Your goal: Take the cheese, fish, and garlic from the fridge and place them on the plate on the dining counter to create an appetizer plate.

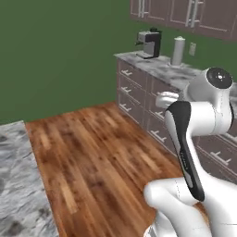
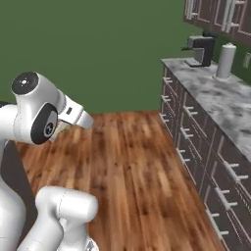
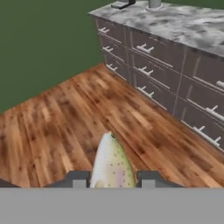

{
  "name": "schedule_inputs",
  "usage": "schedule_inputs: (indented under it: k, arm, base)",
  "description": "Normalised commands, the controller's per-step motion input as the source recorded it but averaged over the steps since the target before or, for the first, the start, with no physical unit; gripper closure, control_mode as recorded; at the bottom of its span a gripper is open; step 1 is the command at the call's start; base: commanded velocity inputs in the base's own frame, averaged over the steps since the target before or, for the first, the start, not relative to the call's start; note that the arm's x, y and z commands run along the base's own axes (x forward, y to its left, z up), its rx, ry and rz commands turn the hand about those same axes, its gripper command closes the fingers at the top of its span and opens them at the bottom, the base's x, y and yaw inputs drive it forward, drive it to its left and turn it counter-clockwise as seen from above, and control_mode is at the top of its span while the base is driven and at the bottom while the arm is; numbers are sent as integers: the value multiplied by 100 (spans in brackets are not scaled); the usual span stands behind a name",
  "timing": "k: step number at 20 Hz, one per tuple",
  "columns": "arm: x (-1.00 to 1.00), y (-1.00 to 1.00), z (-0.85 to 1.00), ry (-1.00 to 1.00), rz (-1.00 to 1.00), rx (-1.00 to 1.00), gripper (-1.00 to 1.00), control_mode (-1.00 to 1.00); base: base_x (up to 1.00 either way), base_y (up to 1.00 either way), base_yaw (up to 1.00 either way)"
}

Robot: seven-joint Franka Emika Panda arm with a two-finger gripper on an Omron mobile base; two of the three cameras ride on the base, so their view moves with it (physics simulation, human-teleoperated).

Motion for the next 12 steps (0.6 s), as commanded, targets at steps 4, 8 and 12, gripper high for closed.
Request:
schedule_inputs:
  k: [4,8,12]
  arm:
    - [0,0,0,0,0,0,100,100]
    - [0,0,0,0,0,0,100,100]
    - [0,0,0,0,0,0,100,100]
  base:
    - [100,-18,57]
    - [100,-27,51]
    - [100,-35,46]
